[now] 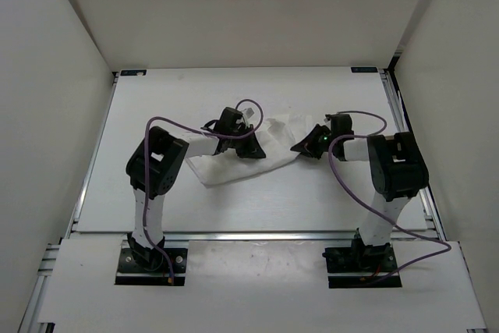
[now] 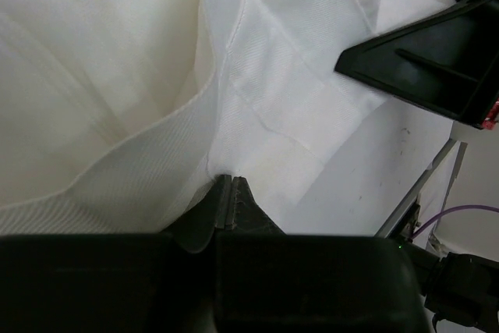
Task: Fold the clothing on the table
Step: Fold the skirt
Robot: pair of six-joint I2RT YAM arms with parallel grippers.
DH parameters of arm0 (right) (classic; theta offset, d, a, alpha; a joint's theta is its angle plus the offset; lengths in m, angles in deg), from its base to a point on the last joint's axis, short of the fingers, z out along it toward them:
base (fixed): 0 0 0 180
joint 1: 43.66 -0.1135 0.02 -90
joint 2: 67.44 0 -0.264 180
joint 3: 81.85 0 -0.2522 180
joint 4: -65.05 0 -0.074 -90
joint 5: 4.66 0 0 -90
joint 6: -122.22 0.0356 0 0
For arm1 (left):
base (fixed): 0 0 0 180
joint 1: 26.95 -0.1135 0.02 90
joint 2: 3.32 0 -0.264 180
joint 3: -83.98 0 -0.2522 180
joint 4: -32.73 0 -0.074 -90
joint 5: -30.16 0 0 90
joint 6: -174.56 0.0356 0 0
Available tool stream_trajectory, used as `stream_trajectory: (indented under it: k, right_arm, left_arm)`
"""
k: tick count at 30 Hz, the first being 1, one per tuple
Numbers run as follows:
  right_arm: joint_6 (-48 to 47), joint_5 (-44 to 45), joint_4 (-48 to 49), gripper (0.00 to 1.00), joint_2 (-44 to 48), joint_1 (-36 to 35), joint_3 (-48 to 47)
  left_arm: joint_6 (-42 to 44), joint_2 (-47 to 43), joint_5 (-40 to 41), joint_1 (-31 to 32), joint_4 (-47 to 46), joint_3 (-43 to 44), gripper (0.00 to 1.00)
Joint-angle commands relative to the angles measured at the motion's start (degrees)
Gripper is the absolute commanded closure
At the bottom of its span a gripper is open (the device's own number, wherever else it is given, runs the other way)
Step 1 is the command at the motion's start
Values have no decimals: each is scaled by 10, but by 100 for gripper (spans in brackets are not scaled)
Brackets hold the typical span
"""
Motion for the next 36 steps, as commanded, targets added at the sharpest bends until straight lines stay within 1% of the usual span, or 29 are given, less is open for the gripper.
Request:
stream_trajectory:
  k: [1, 3, 6, 9, 11, 15, 17, 19, 22, 24, 28, 30, 32, 34, 36]
  right_arm:
    - [-74, 49, 30, 100, 66, 14, 6]
    - [-100, 64, 31, 100, 115, 19, 23]
    - [-125, 67, 22, 100, 157, 21, 28]
    - [-137, 67, 18, 100, 183, 14, 38]
    - [-151, 65, 14, 99, 191, 13, 39]
    - [-177, 43, 12, 100, 203, 13, 43]
    - [-204, 35, 14, 100, 213, 10, 42]
    - [-250, 17, 16, 100, 226, 5, 36]
    - [-312, -17, 8, 100, 235, -8, 15]
    - [-345, -51, 1, 100, 240, -27, 2]
    - [-445, -110, -63, 100, 239, -73, -43]
    - [-502, -104, -109, 100, 235, -122, -56]
    - [-560, -77, -131, 100, 235, -152, -60]
    - [-585, -61, -135, 100, 240, -178, -58]
    - [-581, -32, -131, 100, 249, -179, -54]
  left_arm:
    - [20, -41, 7, -14, 51, -26, 100]
    - [12, -53, 7, -18, 48, -27, 100]
    - [2, -70, 5, -15, 45, -21, 100]
    - [-13, -92, 15, -7, 39, -21, 100]
    - [-13, -106, 21, 2, 38, -39, 100]
    - [-23, -106, 44, -2, 27, -83, 100]
    - [-18, -102, 57, -5, 30, -90, 100]
    - [-11, -99, 69, -6, 52, -89, 100]
    - [-13, -104, 75, -17, 47, -105, 100]
    - [-23, -105, 80, -28, 33, -115, 100]
    - [-29, -95, 76, -34, 13, -112, 100]
    - [-39, -91, 71, -29, 12, -103, 100]
    - [-48, -88, 65, -24, -13, -97, 100]
    - [-58, -92, 64, -23, -21, -98, 100]
    - [-73, -104, 56, -23, -31, -108, 100]
